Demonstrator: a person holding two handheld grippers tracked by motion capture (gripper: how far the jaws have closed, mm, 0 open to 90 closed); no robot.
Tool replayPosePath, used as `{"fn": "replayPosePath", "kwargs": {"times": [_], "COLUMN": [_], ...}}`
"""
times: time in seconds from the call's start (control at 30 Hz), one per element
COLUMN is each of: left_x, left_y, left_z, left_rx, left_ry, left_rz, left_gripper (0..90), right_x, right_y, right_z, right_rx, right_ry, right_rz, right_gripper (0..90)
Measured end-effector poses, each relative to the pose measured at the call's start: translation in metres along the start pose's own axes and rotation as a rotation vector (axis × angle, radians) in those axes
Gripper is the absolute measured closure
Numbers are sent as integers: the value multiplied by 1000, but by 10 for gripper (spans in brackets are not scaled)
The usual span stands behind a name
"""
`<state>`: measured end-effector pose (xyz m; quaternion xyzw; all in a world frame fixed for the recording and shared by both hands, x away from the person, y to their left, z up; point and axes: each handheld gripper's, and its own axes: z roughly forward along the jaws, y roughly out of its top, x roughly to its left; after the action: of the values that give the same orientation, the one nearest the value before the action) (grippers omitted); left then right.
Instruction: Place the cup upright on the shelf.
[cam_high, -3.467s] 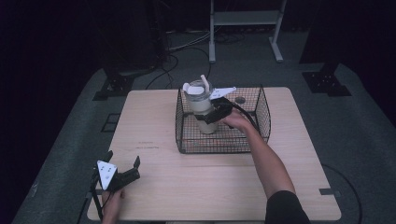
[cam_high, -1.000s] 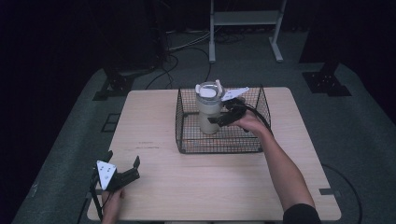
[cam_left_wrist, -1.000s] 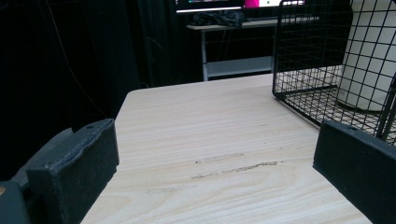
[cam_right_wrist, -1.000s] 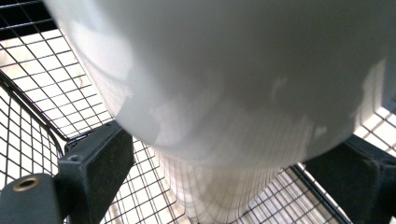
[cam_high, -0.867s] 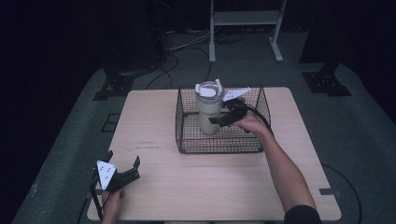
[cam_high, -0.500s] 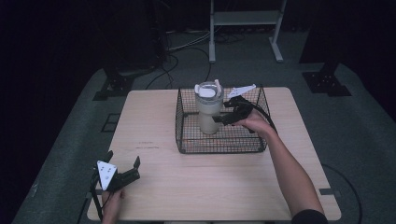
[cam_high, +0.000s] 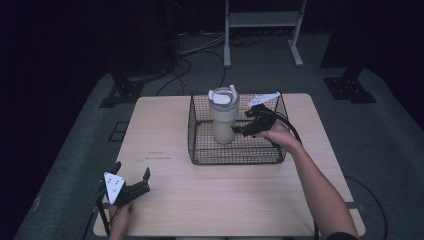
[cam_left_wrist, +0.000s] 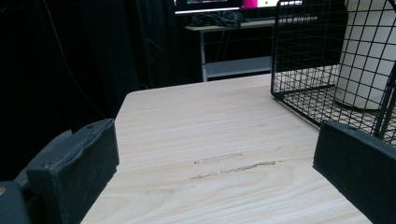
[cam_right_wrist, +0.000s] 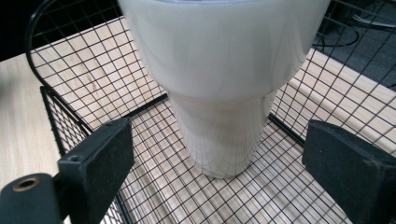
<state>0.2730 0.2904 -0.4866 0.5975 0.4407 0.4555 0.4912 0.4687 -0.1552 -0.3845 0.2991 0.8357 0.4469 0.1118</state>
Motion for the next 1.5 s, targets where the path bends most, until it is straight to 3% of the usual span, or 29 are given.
{"fn": "replayPosePath", "kwargs": {"times": [0.23, 0.57, 1.5], "left_x": [0, 1, 1], "left_y": [0, 0, 0], "left_z": [0, 0, 0], "left_rx": [-2, -3, -4], "left_ry": [-3, -6, -7], "left_rz": [1, -7, -7], "left_gripper": [0, 0, 0], "right_x": [6, 17, 45], "right_y": [0, -11, -40], "right_z": [-13, -29, -57], "right_rx": [-7, -25, -60], "right_ry": [-17, -20, 15], "right_rz": [21, 14, -4], "right_gripper": [85, 85, 85]}}
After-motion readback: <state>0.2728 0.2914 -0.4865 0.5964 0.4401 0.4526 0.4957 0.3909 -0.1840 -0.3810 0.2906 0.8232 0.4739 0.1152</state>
